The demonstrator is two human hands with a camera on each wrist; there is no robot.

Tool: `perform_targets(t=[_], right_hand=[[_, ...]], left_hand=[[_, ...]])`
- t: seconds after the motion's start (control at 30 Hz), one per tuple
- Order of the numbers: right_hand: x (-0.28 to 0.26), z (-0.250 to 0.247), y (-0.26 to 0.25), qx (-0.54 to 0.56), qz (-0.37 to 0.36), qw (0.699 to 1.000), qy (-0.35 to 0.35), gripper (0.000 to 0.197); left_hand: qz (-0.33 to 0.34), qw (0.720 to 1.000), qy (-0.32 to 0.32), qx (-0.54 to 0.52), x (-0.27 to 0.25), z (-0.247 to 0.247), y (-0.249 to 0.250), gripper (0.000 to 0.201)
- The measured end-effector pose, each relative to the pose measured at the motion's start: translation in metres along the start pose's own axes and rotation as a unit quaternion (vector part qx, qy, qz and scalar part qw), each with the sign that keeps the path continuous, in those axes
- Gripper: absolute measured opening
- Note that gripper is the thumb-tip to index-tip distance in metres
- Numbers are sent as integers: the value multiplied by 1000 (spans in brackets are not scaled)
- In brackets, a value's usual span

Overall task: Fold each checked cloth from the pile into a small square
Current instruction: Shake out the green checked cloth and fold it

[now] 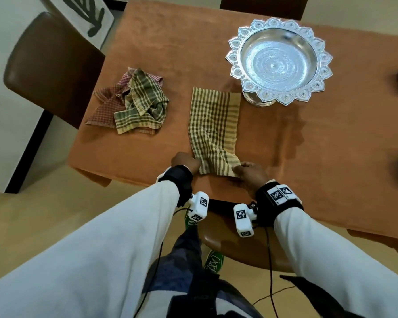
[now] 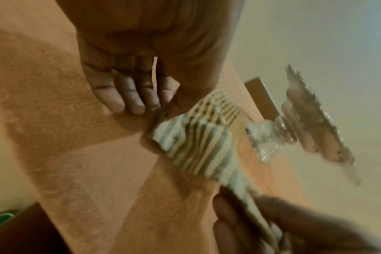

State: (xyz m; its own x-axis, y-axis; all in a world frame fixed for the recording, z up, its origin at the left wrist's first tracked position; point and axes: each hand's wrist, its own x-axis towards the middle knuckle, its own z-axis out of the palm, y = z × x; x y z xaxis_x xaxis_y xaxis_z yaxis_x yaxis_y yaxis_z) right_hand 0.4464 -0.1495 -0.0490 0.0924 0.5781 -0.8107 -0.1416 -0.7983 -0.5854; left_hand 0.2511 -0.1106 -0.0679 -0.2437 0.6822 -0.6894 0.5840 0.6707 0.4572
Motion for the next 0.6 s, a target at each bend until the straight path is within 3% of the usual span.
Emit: perform_targets(t=[0.13,0.33,0.43,0.5,0.53,0.6], right_hand=[[0,-5,4,22,-1,1000,-5,10],[-6,-12,25,-98,72,992,-25,4],[-8,-10,24,-141,-11,990,-23,16],[-12,-13,23,-129,-63,989,-36,13],[-14,-16,22,-110,-74,990,-56,11],[-16,-24,24,-94,-67,988,-103,28]], left_hand=[[24,991,12,-129,-7,-22,-11,31],[-8,992,-17,-125,-18,-31,-53,14],[73,990,-76,-97,-28,-29,-59,34],[130,983,-120,-54,-39,-31,-61,44],[155,980,-123,-26,-41,-33,-61,48],[180,979,-98,7,-42,-32,-66,51]])
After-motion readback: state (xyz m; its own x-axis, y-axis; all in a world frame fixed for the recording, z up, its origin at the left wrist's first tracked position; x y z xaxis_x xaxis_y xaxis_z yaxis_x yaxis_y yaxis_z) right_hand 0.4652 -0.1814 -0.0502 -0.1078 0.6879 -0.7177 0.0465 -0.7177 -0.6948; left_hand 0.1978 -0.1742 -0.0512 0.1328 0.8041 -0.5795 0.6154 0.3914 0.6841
